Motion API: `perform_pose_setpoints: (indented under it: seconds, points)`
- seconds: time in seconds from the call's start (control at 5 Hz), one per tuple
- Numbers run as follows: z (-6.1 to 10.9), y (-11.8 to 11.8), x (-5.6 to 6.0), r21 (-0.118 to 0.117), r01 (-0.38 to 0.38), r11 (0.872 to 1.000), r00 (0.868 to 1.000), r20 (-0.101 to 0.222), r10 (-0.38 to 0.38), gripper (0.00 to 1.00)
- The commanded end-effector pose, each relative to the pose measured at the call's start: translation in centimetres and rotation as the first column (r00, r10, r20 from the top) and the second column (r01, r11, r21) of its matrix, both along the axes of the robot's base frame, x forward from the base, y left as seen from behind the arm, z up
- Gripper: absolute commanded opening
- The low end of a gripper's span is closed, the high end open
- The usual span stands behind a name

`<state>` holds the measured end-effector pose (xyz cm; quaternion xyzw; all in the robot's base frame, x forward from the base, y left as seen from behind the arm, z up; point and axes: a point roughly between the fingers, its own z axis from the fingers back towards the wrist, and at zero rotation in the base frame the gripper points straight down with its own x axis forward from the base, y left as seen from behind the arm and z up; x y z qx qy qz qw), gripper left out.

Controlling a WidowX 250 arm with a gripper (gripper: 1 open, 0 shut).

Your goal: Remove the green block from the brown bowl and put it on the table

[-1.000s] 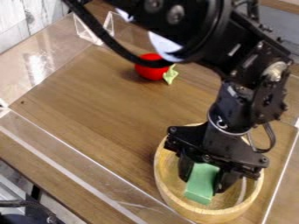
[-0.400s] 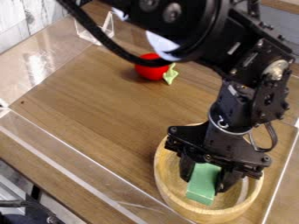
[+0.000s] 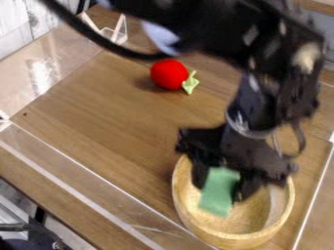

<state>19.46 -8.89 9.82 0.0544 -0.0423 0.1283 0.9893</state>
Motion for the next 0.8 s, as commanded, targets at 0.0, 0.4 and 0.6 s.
perform_pose_setpoints:
  seconds: [0.0,0.4,0.6]
  points:
    - [3.2,2.2,1.0,-0.012,-0.045,0.999,0.996,0.075,0.045,0.00]
    - [4.6,9.3,1.8,-0.010,-0.126,0.992,0.985,0.117,0.126,0.00]
    - [4.1,10.5,2.0,-0.031,-0.168,0.985,0.977,0.124,0.171,0.00]
